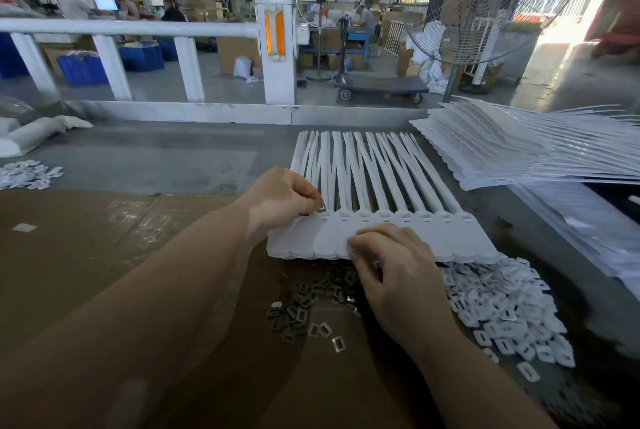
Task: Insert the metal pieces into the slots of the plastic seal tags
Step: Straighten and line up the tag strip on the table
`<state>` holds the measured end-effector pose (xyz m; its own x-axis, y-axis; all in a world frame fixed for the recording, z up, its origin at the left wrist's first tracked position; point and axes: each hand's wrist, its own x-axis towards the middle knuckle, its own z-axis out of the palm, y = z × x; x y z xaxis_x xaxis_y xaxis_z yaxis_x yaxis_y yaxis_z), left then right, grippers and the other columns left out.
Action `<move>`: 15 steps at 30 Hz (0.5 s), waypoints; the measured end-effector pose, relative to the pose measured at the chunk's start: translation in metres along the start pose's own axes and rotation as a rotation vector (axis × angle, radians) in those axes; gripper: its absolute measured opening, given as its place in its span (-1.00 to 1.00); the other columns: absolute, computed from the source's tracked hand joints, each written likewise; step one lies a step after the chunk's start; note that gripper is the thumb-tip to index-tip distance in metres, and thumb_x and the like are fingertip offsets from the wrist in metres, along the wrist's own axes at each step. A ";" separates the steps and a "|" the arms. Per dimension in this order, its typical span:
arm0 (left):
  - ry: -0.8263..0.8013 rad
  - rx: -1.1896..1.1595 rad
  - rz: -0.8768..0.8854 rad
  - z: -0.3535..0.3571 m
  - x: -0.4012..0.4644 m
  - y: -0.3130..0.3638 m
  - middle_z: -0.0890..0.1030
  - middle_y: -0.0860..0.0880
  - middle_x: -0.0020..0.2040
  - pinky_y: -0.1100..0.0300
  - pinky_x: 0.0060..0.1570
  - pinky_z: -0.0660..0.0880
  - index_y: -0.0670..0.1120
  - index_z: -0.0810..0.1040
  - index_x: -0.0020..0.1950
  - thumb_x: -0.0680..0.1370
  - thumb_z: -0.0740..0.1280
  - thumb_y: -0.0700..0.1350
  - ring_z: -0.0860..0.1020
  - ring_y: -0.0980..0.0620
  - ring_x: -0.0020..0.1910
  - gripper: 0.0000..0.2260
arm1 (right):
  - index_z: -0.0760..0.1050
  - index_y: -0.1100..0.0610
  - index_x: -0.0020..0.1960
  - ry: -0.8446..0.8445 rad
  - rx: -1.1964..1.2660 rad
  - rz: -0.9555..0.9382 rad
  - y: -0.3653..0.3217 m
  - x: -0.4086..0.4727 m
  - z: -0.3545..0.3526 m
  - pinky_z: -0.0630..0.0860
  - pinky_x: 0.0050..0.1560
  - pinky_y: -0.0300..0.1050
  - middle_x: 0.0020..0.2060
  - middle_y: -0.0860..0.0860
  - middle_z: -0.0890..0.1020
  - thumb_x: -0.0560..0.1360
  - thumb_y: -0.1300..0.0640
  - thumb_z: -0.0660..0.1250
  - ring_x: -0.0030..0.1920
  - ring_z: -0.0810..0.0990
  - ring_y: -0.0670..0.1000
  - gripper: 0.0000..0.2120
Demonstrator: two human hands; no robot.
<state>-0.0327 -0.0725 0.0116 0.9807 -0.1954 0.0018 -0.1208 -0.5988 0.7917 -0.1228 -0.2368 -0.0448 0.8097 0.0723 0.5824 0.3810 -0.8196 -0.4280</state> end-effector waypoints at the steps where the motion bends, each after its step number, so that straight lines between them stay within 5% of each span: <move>1: -0.008 0.018 -0.009 0.000 0.002 0.001 0.61 0.11 -0.19 0.56 -0.41 0.35 -0.04 0.66 -0.12 0.49 0.40 -0.18 0.51 0.23 -0.19 -0.94 | 0.61 0.10 -0.06 0.001 0.001 -0.001 0.000 0.000 0.000 0.44 -0.01 -0.04 -0.11 -0.08 0.61 0.47 0.17 0.37 -0.06 0.51 -0.02 -0.93; 15: -0.044 0.096 -0.139 0.002 0.009 0.015 0.57 0.06 -0.31 0.48 -0.60 0.30 -0.03 0.63 -0.28 0.42 0.45 -0.21 0.47 0.16 -0.30 -0.89 | 0.61 0.10 -0.08 0.007 -0.004 -0.020 0.000 0.000 0.000 0.46 -0.03 -0.01 -0.12 -0.07 0.61 0.46 0.18 0.38 -0.08 0.52 -0.01 -0.94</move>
<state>-0.0260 -0.0851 0.0226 0.9816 -0.1380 -0.1317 -0.0008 -0.6934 0.7205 -0.1227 -0.2368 -0.0453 0.7987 0.0843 0.5958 0.3953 -0.8200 -0.4139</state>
